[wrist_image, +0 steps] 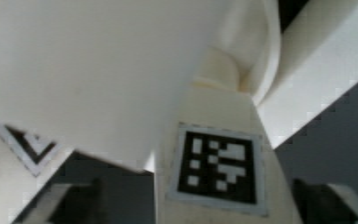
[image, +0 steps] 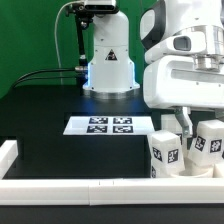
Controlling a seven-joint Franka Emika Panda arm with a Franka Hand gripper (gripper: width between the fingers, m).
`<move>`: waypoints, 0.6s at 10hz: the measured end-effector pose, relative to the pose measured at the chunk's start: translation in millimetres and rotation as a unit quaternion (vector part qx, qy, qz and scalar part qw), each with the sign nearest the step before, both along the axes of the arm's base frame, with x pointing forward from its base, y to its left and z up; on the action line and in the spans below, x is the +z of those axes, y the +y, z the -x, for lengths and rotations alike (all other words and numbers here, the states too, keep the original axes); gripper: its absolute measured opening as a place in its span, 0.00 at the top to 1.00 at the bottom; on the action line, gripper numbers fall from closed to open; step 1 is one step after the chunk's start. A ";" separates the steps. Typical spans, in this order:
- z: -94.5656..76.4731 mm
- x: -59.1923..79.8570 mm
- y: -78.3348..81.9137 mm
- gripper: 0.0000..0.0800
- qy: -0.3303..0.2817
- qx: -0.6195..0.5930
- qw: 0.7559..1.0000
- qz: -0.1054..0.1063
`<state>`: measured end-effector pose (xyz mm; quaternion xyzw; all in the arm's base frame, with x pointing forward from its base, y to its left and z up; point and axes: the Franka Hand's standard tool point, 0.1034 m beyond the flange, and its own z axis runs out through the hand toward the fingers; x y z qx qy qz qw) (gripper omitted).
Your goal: Assemble stool
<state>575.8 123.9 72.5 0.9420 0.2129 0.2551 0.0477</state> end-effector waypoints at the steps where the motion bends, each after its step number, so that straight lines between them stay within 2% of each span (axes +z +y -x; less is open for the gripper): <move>1: 0.1 -0.1 0.2 0.30 0.001 0.000 1.000 0.000; 2: 2.8 3.1 1.5 0.21 0.034 -0.005 0.999 0.005; 3: -1.0 22.9 4.3 0.19 0.038 -0.005 0.999 -0.003; 4: 3.8 28.1 7.9 0.19 0.075 -0.014 0.997 -0.004; 5: 4.6 37.2 13.7 0.19 0.138 -0.036 0.990 -0.003; 6: 0.7 47.0 19.9 0.19 0.192 -0.054 0.980 -0.003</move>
Offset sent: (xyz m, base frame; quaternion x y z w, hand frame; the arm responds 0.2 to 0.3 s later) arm -0.0035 0.0360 0.0348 0.1092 -0.1224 0.0804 0.9832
